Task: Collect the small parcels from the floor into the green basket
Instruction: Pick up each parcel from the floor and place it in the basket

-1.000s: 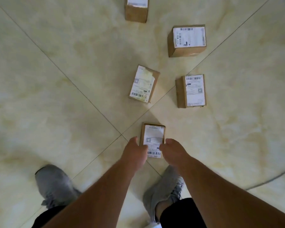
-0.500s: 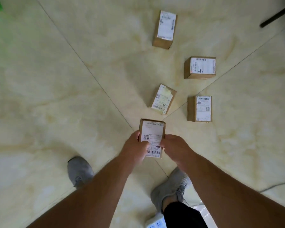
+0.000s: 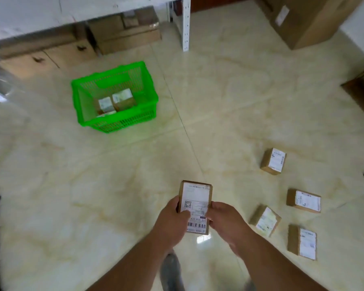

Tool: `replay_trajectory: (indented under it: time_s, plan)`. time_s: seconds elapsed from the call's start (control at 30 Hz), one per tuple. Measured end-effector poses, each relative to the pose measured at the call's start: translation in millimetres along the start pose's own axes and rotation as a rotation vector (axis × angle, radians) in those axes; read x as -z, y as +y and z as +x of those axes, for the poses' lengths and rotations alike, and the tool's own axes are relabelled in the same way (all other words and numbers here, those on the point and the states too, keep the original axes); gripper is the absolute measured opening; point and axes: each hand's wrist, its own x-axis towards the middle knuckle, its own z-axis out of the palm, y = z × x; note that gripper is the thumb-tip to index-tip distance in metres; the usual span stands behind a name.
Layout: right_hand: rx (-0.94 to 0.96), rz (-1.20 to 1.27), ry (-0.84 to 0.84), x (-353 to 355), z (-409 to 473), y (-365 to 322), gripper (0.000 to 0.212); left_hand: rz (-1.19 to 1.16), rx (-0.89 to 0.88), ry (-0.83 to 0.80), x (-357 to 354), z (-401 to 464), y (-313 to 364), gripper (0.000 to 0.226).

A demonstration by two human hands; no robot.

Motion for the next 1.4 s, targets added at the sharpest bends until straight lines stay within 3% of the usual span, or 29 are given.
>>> replay_trajectory:
  time_s: [0.27, 0.57, 1.07, 1.4]
  plan:
    - [0.088, -0.045, -0.048, -62, 9, -128, 0.030, -0.081, -0.030, 0.120, 124, -9, 53, 0.044]
    - [0.101, -0.092, -0.131, -99, 92, -250, 0.030, -0.105, 0.030, 0.231, 228, 59, 126, 0.043]
    - [0.060, -0.235, -0.089, -174, 213, -392, 0.040, -0.116, 0.059, 0.174, 378, 187, 167, 0.045]
    - [-0.007, -0.176, -0.021, -241, 276, -454, 0.039, -0.002, 0.030, 0.132, 476, 255, 190, 0.044]
